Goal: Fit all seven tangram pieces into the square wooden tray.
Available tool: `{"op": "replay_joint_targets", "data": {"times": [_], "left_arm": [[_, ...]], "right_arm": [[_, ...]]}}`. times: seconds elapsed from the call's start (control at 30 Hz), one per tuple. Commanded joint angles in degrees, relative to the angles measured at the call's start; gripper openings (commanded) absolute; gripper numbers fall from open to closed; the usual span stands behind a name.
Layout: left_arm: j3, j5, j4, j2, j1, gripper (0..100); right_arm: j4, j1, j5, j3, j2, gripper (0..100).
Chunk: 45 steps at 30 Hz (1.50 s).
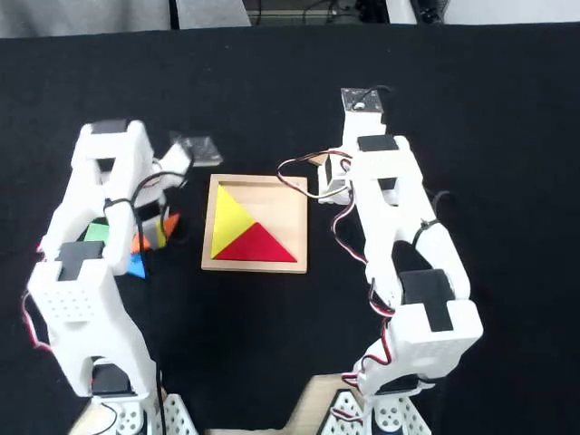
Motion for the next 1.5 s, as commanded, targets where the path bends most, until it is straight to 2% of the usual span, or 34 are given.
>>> {"op": "replay_joint_targets", "data": {"times": [0.0,0.13,0.33,0.53,0.67,0.8,0.97,1.1,1.2,1.37,1.47], "left_arm": [[-13.85,11.69,11.08,-1.41,5.05,3],[-20.88,30.07,11.60,-1.41,9.54,3],[-22.46,51.25,11.60,-5.54,17.63,3],[-17.54,61.71,10.46,-19.87,28.35,3],[-11.12,67.08,6.42,-25.85,29.67,3],[-3.56,66.81,2.46,-28.75,26.68,3],[2.24,52.04,-3.34,-29.45,14.99,4],[4.62,45.10,-4.48,-29.27,5.67,15],[6.46,40.09,-6.86,-29.19,2.33,21],[14.81,27.78,-21.10,-29.19,1.71,22],[21.67,23.65,-34.37,-29.10,1.54,21]], "right_arm": [[-0.70,2.90,0.53,-0.57,-4.00,16.5],[-0.88,6.15,0.53,-1.01,-4.09,16.5],[-0.97,11.69,0.18,-1.71,-4.09,16.5],[-0.97,13.36,0.00,-2.24,-4.00,16.5],[-0.97,13.27,0.00,-2.24,-4.00,16.5],[-0.97,13.27,0.09,-2.24,-4.00,16.5],[-0.97,13.10,0.35,-2.24,-3.82,16.5],[-0.97,12.92,0.44,-2.24,-3.65,16.5],[-2.29,12.40,0.44,-1.89,-3.56,16.5],[-4.13,11.52,0.44,0.04,-3.56,16.5],[-5.71,11.43,0.44,1.01,-3.56,16.5]]}}
